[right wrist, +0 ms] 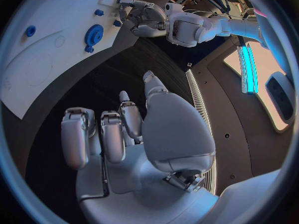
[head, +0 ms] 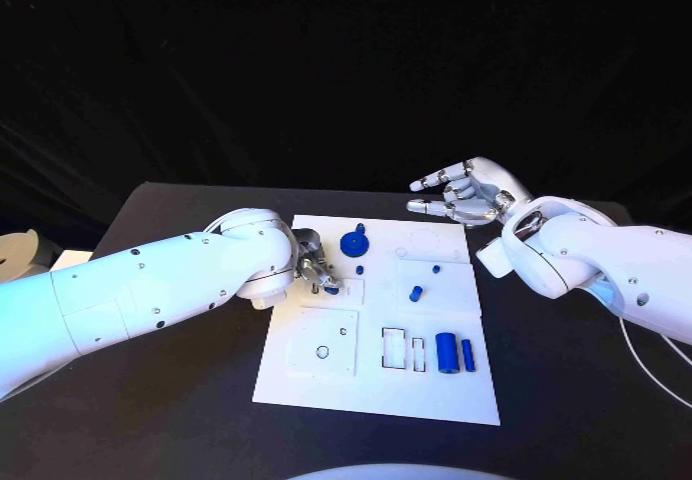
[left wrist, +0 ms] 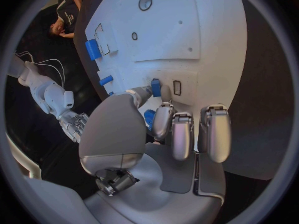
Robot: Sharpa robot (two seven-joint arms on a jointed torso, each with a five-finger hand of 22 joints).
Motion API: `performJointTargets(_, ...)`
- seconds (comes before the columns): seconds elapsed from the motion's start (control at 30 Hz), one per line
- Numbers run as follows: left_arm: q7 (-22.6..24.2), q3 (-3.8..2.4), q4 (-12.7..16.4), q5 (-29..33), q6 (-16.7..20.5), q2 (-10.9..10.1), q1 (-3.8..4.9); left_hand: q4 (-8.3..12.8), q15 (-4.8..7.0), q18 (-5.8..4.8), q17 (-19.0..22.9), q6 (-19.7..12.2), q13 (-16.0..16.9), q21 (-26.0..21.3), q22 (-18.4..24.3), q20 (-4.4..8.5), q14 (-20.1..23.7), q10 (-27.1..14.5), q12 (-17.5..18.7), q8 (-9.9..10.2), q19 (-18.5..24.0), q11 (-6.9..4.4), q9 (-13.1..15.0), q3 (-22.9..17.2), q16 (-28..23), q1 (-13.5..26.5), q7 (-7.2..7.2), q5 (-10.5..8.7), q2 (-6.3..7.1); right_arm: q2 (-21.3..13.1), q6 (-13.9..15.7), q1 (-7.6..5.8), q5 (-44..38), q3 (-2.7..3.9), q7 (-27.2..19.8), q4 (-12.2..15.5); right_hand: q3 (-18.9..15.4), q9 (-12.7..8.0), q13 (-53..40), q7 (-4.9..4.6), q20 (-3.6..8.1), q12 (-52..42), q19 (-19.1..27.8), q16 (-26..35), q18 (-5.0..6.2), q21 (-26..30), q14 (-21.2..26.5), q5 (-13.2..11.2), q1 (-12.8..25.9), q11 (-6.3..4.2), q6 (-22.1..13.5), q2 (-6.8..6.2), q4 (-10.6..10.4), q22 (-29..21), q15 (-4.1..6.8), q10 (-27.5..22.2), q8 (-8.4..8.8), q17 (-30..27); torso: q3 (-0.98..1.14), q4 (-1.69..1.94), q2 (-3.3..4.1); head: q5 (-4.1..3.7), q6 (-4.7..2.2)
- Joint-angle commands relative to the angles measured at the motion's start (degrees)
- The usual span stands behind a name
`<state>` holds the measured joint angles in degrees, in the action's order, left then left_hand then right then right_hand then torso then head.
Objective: Assemble the parts on the task board
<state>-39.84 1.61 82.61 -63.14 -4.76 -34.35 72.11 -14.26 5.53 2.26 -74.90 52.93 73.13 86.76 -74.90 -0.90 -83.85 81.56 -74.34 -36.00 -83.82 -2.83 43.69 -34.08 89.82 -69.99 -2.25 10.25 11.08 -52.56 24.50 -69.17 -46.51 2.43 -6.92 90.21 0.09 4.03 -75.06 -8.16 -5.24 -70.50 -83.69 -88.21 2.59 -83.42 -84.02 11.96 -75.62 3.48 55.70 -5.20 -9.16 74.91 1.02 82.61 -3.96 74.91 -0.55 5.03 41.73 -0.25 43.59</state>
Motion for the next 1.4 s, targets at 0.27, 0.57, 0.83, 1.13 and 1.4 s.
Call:
performJointTargets(0.27, -2.8, 0.19, -1.5, -0.1, -2.7, 0.9, -0.21, 4.3, 0.44, -1.13, -15.1, 1.7, 0.2, 0.5, -10.7, 0.43, -6.1, 0.4, -0.4, 0.0, -4.1, -0.17, 0.1, -2.9, 0.2, 2.3, 1.42, 0.04, -0.29, -0.2, -0.8, 0.05, -0.7, -0.01, 0.2, 0.2, -0.5, 0.1, -4.0, -0.07, 0.30, 0.0, 0.2, 0.2, 0.38, 0.3, -5.4, 0.3, -0.2, -0.29, 0.4, 0.69, 0.1, 1.4, 0.03, -0.1, 0.08, 12.8, 0.01, -0.05, 0.01, 0.10, 0.01)
performJointTargets(0.57, -2.8, 0.18, -2.4, 0.0, -3.7, 1.5, -0.20, 4.1, 0.57, -1.18, -15.1, 2.4, 0.6, 0.6, -10.9, 0.56, -6.1, 0.6, -0.8, -0.2, -4.2, -0.35, 0.2, -1.5, 0.2, 3.5, 1.65, 0.01, -0.28, -0.4, -0.9, 0.05, -0.8, -0.01, 0.3, 0.3, -0.5, 0.1, -4.0, -0.07, 0.30, 0.0, 0.3, 0.3, 0.41, 0.4, -5.3, 0.4, -0.2, -0.30, 0.4, 0.71, 0.1, 1.3, 0.04, -0.2, 0.08, 12.7, 0.03, -0.03, 0.00, 0.01, 0.06)
performJointTargets(0.83, -2.8, 0.17, -2.8, 0.0, -4.7, 1.6, -0.19, 3.5, 0.78, -1.30, -15.1, 3.3, 1.2, 0.9, -11.4, 0.76, -6.1, 1.1, -1.3, -0.1, -4.4, -0.61, 0.1, 1.2, 0.2, 5.4, 1.95, 0.05, 0.12, -0.5, -0.9, 0.04, -0.8, -0.01, 0.4, 0.4, -0.5, 0.1, -3.9, -0.07, 0.30, 0.1, 0.3, 0.4, 0.42, 0.4, -5.3, 0.4, -0.2, -0.30, 0.4, 0.71, 0.1, 1.2, 0.04, -0.2, 0.08, 12.7, 0.03, -0.03, -0.01, -0.04, 0.14)
performJointTargets(1.13, -2.8, 0.16, -3.2, 0.0, -4.9, 1.8, -0.18, 1.5, 0.91, -1.44, -15.1, 4.5, 1.9, 1.2, -11.9, 0.94, -6.1, 1.6, -1.9, 0.0, -4.7, -0.77, 0.0, 5.4, 0.2, 8.2, 2.13, 0.00, 0.11, -0.6, -0.9, 0.04, -0.7, -0.01, 0.4, 0.5, -1.1, 0.0, -3.9, -0.07, 0.31, 0.0, 0.3, 0.3, 0.41, 0.4, -5.4, -0.2, 0.2, -0.29, 0.4, 0.62, -0.1, 1.2, 0.04, -0.2, 0.11, 12.7, 0.03, -0.02, 0.00, -0.08, 0.21)
performJointTargets(1.4, -2.8, 0.13, -3.7, 0.0, -4.4, 1.9, -0.17, -1.7, 1.00, -1.56, -15.1, 5.3, 2.2, 1.5, -12.4, 1.04, -6.1, 1.9, -2.2, 0.1, -4.9, -0.85, 0.1, 14.5, 0.2, 9.8, 2.25, -0.01, -1.24, -0.8, -1.1, 0.04, -0.8, -0.01, 0.5, 0.6, -1.3, 0.0, -3.9, -0.08, 0.31, 0.0, 0.3, 0.3, 0.42, 0.4, -5.4, -0.5, 0.3, -0.29, 0.4, 0.64, -0.1, 1.2, 0.04, -0.2, 0.12, 12.7, 0.01, 0.01, -0.01, -0.09, 0.20)
